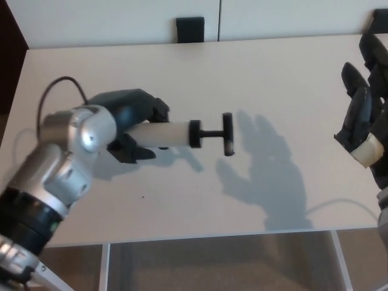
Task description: The robot walks towards a desk on which an air pump is kept in the middle. It lifts it up and holds it with its left hand and uses its right hand to compress it by pushing its handle inwards.
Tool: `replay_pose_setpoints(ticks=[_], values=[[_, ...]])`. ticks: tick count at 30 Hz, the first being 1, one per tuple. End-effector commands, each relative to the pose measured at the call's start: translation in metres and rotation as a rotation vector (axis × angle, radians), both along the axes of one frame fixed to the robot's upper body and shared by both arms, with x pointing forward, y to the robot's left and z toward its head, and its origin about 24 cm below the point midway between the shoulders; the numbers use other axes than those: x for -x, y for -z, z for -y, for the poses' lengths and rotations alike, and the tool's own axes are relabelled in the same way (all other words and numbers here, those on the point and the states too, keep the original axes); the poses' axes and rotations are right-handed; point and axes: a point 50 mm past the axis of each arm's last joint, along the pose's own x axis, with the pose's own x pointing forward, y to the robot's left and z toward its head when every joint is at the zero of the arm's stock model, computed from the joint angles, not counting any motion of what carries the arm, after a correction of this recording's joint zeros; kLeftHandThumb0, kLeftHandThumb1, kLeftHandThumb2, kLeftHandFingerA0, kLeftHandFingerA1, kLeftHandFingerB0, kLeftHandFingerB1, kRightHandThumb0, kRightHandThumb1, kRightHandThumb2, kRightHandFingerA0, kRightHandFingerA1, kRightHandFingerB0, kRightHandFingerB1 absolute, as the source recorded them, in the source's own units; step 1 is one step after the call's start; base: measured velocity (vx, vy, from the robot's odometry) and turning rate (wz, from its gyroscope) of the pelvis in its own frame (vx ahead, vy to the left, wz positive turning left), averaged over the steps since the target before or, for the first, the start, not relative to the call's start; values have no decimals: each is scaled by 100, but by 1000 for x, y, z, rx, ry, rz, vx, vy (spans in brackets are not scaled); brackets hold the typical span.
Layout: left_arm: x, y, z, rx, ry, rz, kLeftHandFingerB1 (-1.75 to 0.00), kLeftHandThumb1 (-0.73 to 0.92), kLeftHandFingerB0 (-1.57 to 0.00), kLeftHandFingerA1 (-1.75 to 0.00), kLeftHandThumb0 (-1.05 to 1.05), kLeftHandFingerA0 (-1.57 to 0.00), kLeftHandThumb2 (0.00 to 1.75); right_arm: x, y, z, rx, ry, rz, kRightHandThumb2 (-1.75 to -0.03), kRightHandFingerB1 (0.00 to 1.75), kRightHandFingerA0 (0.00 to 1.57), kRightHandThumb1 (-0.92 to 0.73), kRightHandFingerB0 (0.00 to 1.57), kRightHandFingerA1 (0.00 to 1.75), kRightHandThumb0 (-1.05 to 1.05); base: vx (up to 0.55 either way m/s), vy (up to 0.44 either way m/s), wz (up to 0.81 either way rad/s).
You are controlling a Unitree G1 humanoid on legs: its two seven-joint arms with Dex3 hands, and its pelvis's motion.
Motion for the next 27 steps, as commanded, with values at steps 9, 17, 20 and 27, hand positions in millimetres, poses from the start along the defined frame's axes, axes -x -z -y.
replay_pose_setpoints(ticks=[9, 17, 20, 27], values=[[-6, 0, 44, 50, 71, -8, 0, 56, 0, 0, -94, 0, 92, 18, -22, -3, -7, -20, 112, -117, 12, 0, -86, 0, 13, -86, 0, 0, 0], [-6, 2, 45, 38, 68, 1, 0, 58, 0, 0, -97, 0, 98, 33, -26, -4, -24, -32, 141, -112, 20, 6, -80, 6, 22, -82, 0, 0, 0], [-6, 3, 43, 34, 65, -3, 0, 57, 0, 0, -97, 0, 98, 37, -26, -5, -23, -25, 142, -112, 20, 7, -80, 7, 24, -84, 0, 0, 0], [-4, -12, 28, 84, 73, 49, 0, 57, 0, 0, -97, 0, 98, 49, -30, -8, 7, -44, 170, -113, 18, 7, -81, 7, 23, -84, 0, 0, 0]])
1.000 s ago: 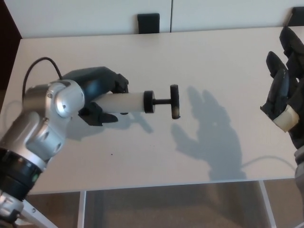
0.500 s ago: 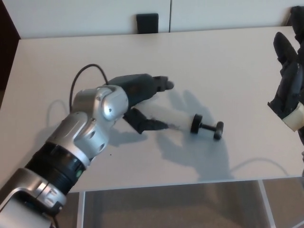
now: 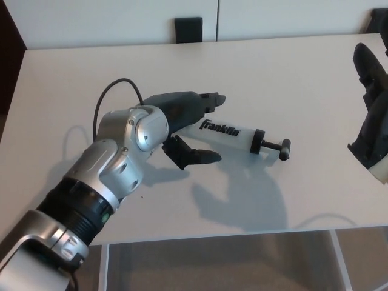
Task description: The robot walks towards a desk on which an air pump is kept in the middle. It lifts it up and holds it with its left hand and uses its right hand to compress it by pushing its handle inwards.
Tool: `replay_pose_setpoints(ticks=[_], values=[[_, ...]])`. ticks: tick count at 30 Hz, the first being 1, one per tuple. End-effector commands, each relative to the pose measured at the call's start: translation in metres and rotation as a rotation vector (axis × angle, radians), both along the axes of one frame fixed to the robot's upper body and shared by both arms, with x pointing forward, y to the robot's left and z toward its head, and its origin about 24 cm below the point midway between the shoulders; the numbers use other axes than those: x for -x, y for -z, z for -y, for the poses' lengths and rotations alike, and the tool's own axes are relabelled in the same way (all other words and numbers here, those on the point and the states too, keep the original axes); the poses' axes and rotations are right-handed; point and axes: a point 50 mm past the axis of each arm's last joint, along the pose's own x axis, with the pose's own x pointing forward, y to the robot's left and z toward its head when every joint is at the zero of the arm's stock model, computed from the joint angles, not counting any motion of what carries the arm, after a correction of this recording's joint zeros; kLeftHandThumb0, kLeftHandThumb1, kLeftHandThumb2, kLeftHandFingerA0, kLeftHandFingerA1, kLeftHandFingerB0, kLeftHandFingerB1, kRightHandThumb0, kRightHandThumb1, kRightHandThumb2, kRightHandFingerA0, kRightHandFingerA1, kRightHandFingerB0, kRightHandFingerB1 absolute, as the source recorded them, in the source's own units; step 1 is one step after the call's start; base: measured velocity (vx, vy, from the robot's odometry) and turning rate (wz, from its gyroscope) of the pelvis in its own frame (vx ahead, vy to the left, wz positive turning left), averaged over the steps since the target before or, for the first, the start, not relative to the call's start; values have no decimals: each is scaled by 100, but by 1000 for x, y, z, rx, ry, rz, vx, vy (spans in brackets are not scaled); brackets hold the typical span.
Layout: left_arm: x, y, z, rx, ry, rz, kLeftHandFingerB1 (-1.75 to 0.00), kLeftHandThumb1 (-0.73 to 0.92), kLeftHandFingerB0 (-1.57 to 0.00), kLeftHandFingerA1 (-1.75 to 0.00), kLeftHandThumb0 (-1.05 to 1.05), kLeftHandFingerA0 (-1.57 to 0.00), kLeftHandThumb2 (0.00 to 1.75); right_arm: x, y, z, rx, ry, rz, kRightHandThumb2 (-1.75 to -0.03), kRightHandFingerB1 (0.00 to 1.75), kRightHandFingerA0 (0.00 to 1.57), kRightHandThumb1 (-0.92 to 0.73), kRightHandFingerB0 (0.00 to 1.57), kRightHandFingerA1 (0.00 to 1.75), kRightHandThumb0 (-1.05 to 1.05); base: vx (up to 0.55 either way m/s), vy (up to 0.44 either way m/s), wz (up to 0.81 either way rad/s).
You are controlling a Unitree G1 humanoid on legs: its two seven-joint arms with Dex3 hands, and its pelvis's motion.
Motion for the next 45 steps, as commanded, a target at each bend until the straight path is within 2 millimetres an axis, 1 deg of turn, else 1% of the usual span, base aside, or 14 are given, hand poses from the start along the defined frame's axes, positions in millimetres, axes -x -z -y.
replay_pose_setpoints(ticks=[1, 5, 9, 17, 21, 24, 25, 26, 28, 30, 31, 34, 37, 45], values=[[3, -20, -19, 37, 8, 84, 0, 57, 0, 0, -97, 0, 98, 14, -4, 0, 20, -11, 38, -113, 18, 7, -81, 7, 23, -84, 0, 0, 0], [12, -49, -28, 106, 54, 187, -2, 56, 0, 0, -93, 0, 95, 25, -10, 3, 45, -12, 74, -113, 16, 8, -80, 8, 25, -89, 0, 0, 0], [84, -116, -67, 380, 178, 396, -12, 47, -2, 0, -78, 0, 83, 76, -31, 19, 155, -28, 192, -112, 12, 8, -75, 8, 20, -93, 0, 0, 0], [195, -143, -121, 676, 339, 378, -28, 37, 0, -11, -58, 0, 74, 124, -38, 54, 231, 42, 277, -113, 24, 3, -70, 3, 37, -82, 0, 0, 0], [235, -135, -157, 874, 333, 222, -34, 34, -1, -13, -53, 0, 72, 142, -42, 70, 281, 139, 326, -115, 22, 8, -74, 7, 31, -87, 0, 0, 0], [278, -127, -212, 993, 265, -10, -37, 40, -7, -15, -62, -7, 78, 162, -38, 91, 326, 174, 309, -114, 20, 8, -74, 6, 33, -86, 0, 0, 0], [293, -118, -238, 1059, 216, -84, -48, 28, 0, -49, -34, 0, 88, 169, -33, 98, 332, 190, 265, -71, 22, 8, -92, 7, 26, -89, 0, 0, 0], [303, -107, -257, 1100, 125, -190, -41, 43, -18, -51, -64, -35, 84, 174, -24, 104, 333, 198, 215, -113, 17, 8, -79, 8, 27, -88, 0, 0, 0], [319, -94, -276, 1140, 41, -245, -44, 45, -25, -56, -66, -45, 89, 186, -10, 111, 344, 215, 136, -111, 26, 1, -72, 1, 34, -74, 0, 0, 0], [324, -91, -280, 1143, 34, -221, -44, 45, -25, -56, -66, -45, 89, 191, -5, 113, 352, 221, 107, -111, 26, 1, -72, 1, 34, -74, 0, 0, 0], [329, -87, -280, 1195, 2, -290, -35, 45, -49, -41, -58, -43, 54, 196, -1, 112, 370, 225, 70, -111, 26, 1, -73, 0, 35, -73, 0, 0, 0], [340, -77, -280, 1254, -108, -494, -40, 48, -61, -39, -63, -54, 56, 208, 7, 113, 389, 220, -6, -110, 17, 8, -78, 7, 28, -85, 0, 0, 0], [346, -69, -280, 1170, -151, -560, -34, 57, -45, -40, -74, -52, 58, 217, 16, 119, 381, 215, -78, -109, 17, 7, -78, 6, 29, -83, 0, 0, 0], [364, -9, -289, 1184, -286, -738, -36, 52, -52, -44, -57, -62, 57, 224, 54, 148, 214, 303, -301, -110, 24, 1, -71, 0, 37, -74, 0, 0, 0]])
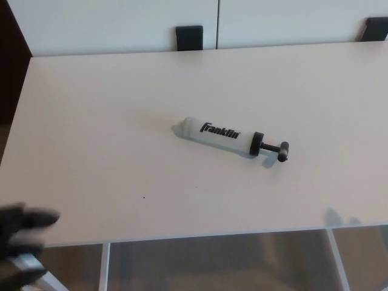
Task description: The robot walks towards a desk on which an air pump is kept in the middle. It lifts it up and holds it with its left hand and uses its right hand to compress it by pushing its handle inwards.
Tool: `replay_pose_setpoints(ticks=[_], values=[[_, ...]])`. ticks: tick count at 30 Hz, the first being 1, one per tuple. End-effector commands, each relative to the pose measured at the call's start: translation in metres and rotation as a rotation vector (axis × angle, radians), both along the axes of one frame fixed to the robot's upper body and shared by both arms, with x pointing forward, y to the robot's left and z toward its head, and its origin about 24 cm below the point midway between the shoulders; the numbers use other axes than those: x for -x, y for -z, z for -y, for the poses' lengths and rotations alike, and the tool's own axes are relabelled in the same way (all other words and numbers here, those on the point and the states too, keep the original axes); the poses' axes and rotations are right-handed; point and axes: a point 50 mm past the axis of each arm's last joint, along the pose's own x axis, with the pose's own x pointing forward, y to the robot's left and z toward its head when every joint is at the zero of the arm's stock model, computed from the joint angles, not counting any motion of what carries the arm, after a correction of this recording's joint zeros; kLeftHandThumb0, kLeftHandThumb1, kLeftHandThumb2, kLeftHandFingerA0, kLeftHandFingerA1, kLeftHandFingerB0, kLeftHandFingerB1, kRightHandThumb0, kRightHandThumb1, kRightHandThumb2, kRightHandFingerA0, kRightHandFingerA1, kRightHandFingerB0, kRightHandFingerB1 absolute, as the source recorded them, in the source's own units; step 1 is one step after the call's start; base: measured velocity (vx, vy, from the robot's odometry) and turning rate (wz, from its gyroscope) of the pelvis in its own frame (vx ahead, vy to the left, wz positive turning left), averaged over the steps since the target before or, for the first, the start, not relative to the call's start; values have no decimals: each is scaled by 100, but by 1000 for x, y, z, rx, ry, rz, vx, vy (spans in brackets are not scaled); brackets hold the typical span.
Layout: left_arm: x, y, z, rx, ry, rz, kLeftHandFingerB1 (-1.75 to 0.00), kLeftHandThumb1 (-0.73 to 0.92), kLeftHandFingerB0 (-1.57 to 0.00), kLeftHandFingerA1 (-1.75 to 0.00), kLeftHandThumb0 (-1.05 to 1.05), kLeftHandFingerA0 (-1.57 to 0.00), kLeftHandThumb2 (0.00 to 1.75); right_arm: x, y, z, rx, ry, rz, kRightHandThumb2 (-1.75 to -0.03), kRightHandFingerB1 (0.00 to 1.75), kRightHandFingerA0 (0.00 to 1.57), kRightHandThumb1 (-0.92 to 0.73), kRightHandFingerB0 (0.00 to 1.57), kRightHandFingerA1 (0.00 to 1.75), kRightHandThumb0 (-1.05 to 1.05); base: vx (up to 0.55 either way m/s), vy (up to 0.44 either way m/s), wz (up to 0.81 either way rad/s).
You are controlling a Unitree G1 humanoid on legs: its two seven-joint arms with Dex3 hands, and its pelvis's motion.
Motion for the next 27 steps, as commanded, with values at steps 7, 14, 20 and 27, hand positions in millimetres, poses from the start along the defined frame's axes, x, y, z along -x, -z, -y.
replay_pose_setpoints(ticks=[7, 14, 20, 27], values=[[161, -46, -66, 810, 220, -172, -37, 50, -53, -44, -62, -58, 57, 90, 0, 70, 64, 10, 68, -109, 24, 2, -68, 1, 37, -76, 0, 0, 0], [164, -29, -86, 803, 87, -231, -39, 49, -58, -48, -54, -65, 56, 48, 38, 74, 47, 66, 7, -107, 23, 12, -72, 0, 45, -83, 0, 0, 0], [216, 34, -109, 896, -583, -303, -47, 48, -41, -56, -56, -54, 79, 60, 84, 89, -141, 160, -200, -107, 23, 17, -70, 0, 48, -81, 0, 0, 0], [211, 79, -88, 723, -705, -359, -28, 78, -21, -34, -58, -25, 64, 79, 141, 95, -639, 302, -283, -107, 16, 7, -74, 6, 37, -85, 0, 0, 0]])
